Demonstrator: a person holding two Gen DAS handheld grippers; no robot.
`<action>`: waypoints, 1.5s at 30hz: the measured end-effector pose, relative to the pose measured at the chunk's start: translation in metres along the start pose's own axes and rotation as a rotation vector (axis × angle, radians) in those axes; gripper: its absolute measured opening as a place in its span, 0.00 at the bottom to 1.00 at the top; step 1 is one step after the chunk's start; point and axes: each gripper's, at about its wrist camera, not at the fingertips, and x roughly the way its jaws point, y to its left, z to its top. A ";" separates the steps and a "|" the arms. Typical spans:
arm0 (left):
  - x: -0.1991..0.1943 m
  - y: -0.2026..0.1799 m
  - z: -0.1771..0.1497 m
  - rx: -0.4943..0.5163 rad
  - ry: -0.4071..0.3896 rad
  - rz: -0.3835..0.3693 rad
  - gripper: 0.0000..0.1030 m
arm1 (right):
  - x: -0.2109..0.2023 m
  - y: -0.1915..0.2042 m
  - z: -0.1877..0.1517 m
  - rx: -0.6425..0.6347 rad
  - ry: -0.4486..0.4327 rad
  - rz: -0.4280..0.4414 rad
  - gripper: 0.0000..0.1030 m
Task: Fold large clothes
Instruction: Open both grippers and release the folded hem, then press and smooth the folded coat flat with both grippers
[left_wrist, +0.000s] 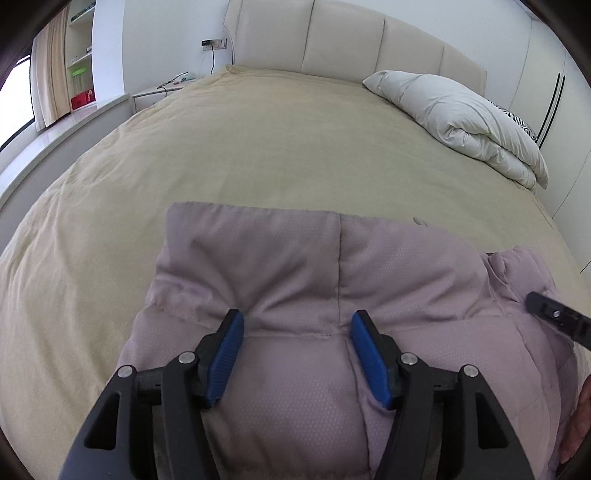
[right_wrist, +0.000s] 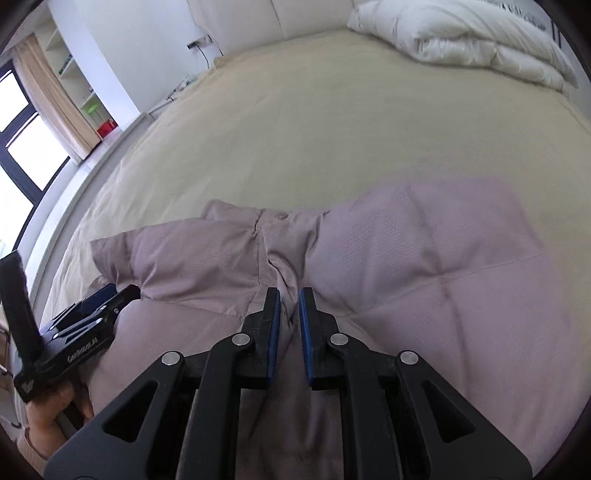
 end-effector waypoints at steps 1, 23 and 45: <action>-0.015 0.001 -0.002 0.011 -0.027 0.027 0.63 | -0.019 -0.004 -0.003 -0.036 -0.057 -0.073 0.10; -0.034 0.005 -0.031 0.040 -0.062 0.058 0.82 | -0.039 -0.081 -0.054 0.149 -0.089 -0.221 0.09; -0.032 0.001 -0.059 0.102 -0.062 0.096 0.89 | -0.036 0.066 -0.083 -0.165 -0.063 -0.107 0.10</action>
